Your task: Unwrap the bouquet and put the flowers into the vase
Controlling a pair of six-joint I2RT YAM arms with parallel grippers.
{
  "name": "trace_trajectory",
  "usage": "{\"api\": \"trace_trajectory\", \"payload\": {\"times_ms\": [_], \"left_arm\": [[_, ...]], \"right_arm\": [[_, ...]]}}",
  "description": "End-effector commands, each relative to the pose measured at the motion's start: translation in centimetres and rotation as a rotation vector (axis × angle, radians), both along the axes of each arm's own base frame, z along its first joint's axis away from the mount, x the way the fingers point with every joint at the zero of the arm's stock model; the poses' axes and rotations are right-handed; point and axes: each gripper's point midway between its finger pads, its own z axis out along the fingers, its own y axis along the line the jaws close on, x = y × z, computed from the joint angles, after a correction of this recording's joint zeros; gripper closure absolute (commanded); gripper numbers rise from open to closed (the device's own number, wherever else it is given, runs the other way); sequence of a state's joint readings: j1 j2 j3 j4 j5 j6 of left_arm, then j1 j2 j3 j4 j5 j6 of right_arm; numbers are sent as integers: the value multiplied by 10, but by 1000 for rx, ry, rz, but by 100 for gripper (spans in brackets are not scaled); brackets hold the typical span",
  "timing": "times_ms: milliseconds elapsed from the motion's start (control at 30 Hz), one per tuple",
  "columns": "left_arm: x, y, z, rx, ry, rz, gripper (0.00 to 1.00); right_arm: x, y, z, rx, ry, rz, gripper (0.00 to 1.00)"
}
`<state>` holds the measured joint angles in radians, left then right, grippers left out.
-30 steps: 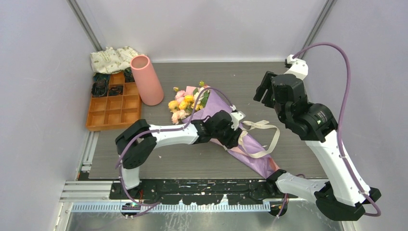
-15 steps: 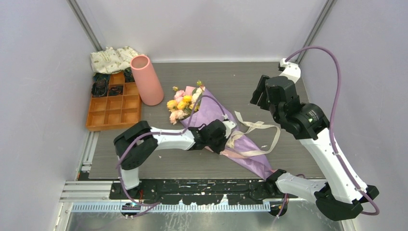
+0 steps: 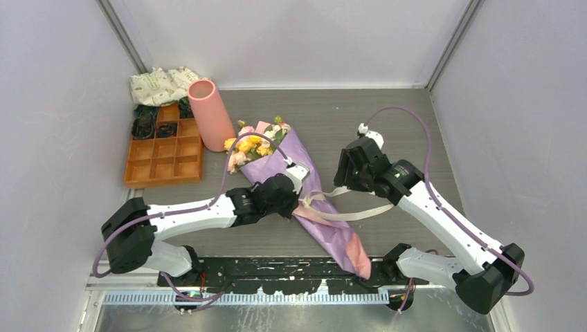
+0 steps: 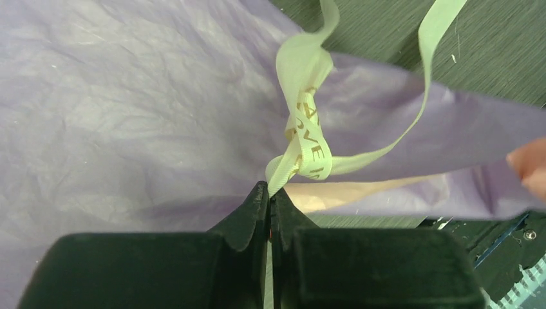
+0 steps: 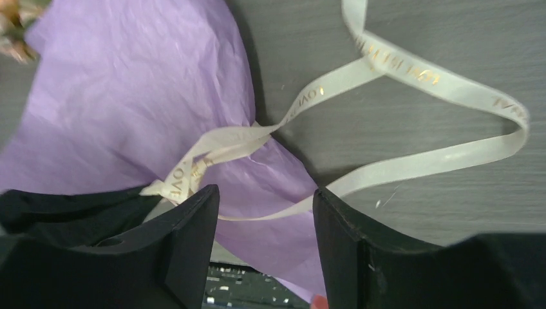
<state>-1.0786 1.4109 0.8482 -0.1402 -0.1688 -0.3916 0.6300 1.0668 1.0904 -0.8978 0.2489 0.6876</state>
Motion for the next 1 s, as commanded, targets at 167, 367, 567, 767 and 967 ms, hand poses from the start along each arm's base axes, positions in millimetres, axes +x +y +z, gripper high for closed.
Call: {"api": "trace_trajectory", "payload": {"times_ms": [167, 367, 567, 767, 967], "left_arm": [[3, 19, 29, -52, -45, 79, 95], [-5, 29, 17, -42, -22, 87, 95], [-11, 40, 11, -48, -8, 100, 95], [-14, 48, 5, -34, 0, 113, 95], [-16, 49, -2, -30, 22, 124, 95]], "right_arm": [[-13, 69, -37, 157, 99, 129, 40], [-22, 114, -71, 211, 187, 192, 42], [-19, 124, -104, 197, 232, 181, 44], [-9, 118, -118, 133, 215, 156, 47], [5, 121, -116, 104, 179, 140, 47]]}}
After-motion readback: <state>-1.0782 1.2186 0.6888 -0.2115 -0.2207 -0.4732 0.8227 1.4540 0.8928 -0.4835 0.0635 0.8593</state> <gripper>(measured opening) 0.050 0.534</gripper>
